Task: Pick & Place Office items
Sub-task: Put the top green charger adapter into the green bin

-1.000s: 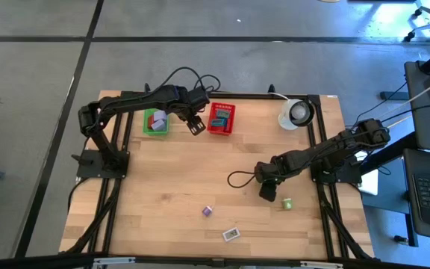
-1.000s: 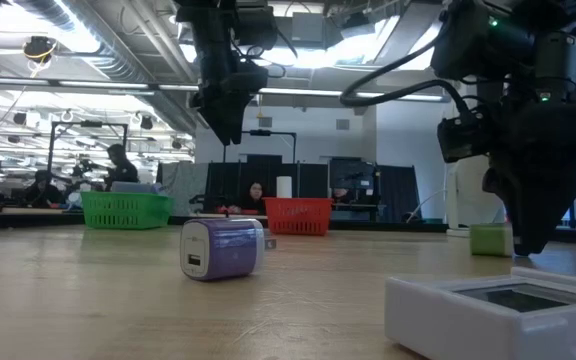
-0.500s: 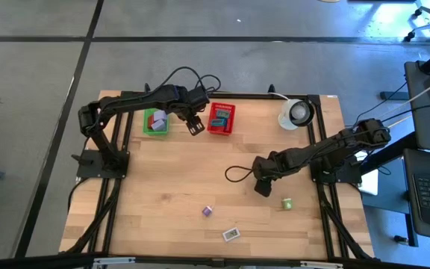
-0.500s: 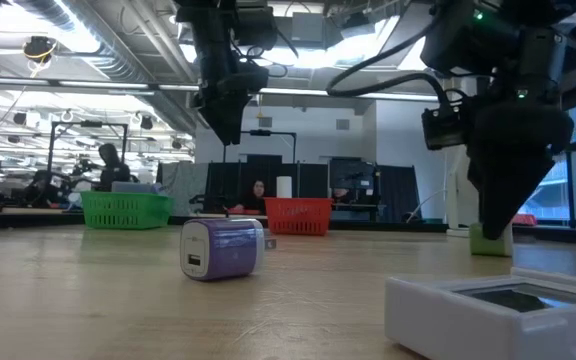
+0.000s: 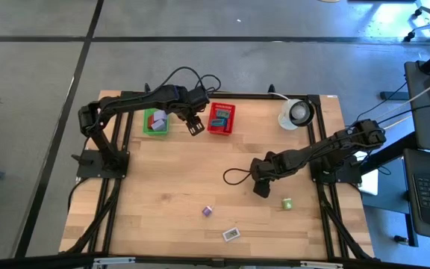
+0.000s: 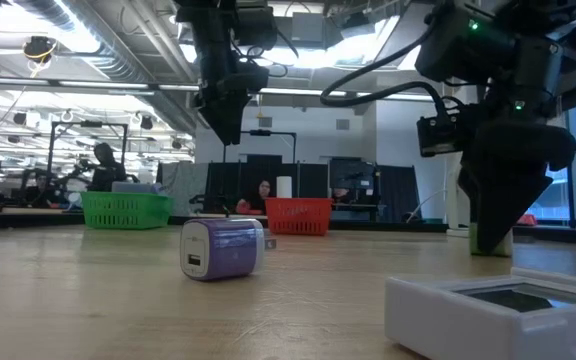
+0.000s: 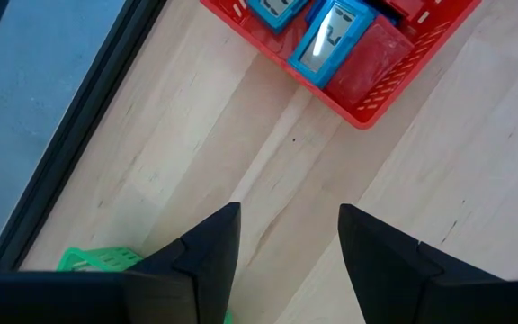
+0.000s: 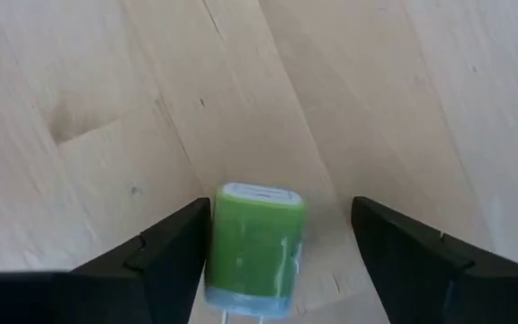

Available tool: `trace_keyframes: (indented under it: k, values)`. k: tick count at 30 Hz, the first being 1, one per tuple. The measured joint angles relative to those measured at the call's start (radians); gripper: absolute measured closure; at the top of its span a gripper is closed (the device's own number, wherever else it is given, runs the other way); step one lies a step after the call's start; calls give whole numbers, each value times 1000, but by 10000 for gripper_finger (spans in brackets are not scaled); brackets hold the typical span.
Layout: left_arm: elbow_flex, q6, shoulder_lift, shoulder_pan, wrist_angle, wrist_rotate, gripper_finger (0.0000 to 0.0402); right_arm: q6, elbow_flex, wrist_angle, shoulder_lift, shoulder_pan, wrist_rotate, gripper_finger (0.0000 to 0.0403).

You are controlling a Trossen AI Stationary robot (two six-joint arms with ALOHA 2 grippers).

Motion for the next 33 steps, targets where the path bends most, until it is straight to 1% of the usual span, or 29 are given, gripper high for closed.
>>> trace_keyframes:
  k: [3, 6, 9, 13, 14, 16, 18, 21, 25, 27, 33]
  values:
    - [0, 0, 0, 0, 0, 0, 217, -5, 0, 2, 0, 0, -2, 142]
    - [0, -1, 0, 0, 0, 0, 217, -4, 0, 4, 0, 0, -9, 165]
    - [0, -1, 0, 0, 0, 0, 217, -4, 0, 7, 0, 0, -19, 203]
    - [0, -1, 0, 0, 0, 0, 217, -4, 0, 8, 0, -6, -50, 267]
    - [0, -1, 0, 0, 0, 0, 217, -2, 0, 10, 0, -10, -64, 273]
    - [0, -1, 0, 0, 2, -7, 217, 4, 0, 10, -4, -24, -92, 272]
    - [0, 0, 0, 0, 5, -30, 217, 15, 0, 2, -16, -41, -141, 272]
    - [24, 1, 0, 0, 0, -71, 217, 14, 0, -30, -59, -75, -158, 272]
    - [68, 1, 0, 0, 0, -108, 217, -2, -1, -51, -142, -145, -108, 272]
    - [87, 13, 0, 0, 0, -115, 217, -2, 1, -49, -193, -186, -63, 272]
    - [107, 27, 0, 0, 15, -121, 217, -70, 87, 20, -319, -306, 164, 272]
